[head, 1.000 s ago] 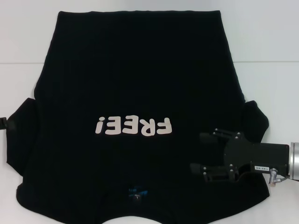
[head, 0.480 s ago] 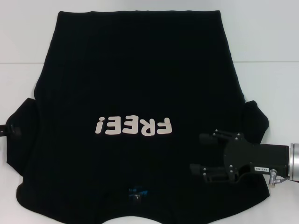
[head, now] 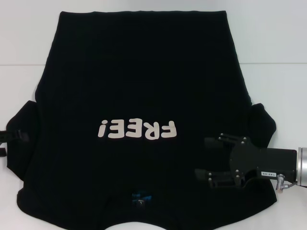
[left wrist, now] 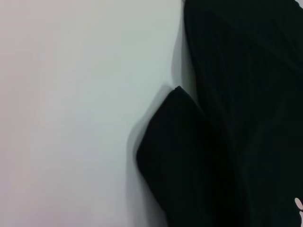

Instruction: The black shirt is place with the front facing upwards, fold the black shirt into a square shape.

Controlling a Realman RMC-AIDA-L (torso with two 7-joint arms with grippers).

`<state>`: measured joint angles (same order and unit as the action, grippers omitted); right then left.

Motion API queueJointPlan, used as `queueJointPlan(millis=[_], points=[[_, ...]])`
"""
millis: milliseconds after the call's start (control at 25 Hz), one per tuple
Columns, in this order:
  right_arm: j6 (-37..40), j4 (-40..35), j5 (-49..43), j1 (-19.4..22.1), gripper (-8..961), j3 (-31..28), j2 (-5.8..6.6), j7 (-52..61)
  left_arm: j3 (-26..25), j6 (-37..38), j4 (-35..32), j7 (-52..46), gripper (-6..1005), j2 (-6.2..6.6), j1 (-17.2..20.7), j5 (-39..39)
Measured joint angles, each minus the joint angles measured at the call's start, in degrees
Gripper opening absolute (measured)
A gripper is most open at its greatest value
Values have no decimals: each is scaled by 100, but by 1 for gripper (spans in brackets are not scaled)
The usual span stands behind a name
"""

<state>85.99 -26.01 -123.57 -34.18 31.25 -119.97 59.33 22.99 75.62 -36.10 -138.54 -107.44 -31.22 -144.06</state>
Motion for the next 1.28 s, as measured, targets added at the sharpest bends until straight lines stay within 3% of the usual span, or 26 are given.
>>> queueJointPlan(millis=[800, 880, 1280], points=[[42, -1, 0, 0, 942, -23, 0, 0, 270, -98, 20, 29, 895, -4, -123, 0], [46, -2, 0, 0, 942, -23, 0, 0, 279, -100, 19, 29, 720, -4, -124, 0], [57, -4, 0, 9, 942, -23, 0, 0, 424, -117, 13, 59, 288, -5, -161, 0]])
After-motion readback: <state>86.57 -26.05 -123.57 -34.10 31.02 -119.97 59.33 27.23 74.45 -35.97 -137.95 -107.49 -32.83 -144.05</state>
